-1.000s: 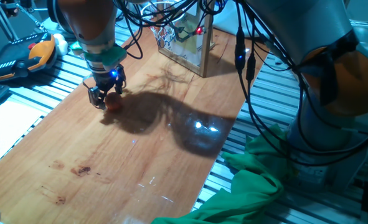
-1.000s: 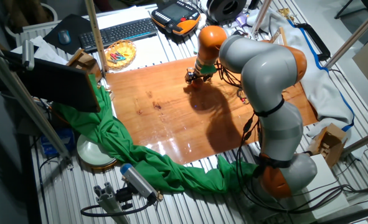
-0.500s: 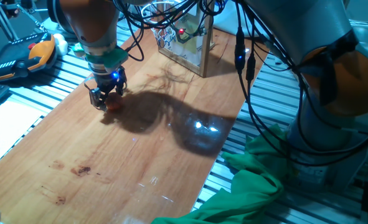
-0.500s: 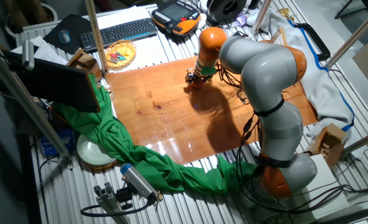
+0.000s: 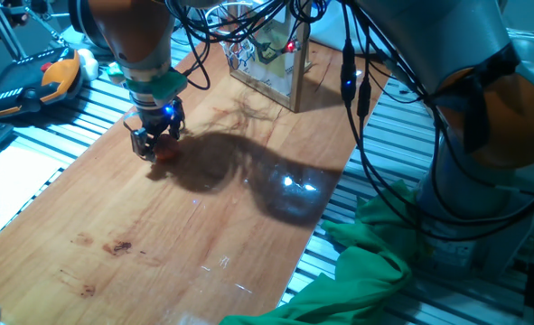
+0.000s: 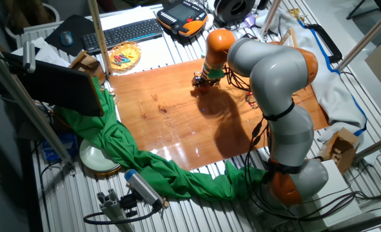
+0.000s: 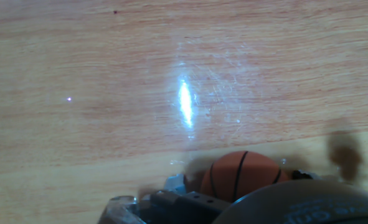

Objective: Grab a basketball, release it and shoot it into the basket

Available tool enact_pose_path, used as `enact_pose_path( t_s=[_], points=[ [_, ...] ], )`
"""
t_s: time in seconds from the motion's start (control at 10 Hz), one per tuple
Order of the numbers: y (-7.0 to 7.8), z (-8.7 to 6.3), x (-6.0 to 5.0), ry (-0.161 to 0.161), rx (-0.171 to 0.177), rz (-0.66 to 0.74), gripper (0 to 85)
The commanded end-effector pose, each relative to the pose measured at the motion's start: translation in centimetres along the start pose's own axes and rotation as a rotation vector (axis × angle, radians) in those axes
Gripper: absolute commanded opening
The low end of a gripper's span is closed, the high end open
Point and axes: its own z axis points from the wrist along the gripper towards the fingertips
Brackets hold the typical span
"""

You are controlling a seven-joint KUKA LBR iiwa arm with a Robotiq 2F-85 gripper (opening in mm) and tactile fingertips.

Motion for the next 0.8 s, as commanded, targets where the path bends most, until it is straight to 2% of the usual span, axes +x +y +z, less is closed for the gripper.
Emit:
enact_pose_path(
  t_s=[0.0,0.3,0.6,0.7],
  points=[
    [0.0,0.0,0.0,0.0,-0.001,-0.003,71.0],
    [0.0,-0.3,0.0,0.001,0.001,-0.014,56.0],
    [0.0,-1.6,0.1,0.012,0.002,-0.025,24.3],
    [0.1,-2.2,0.1,0.013,0.009,-0.026,17.0]
  ],
)
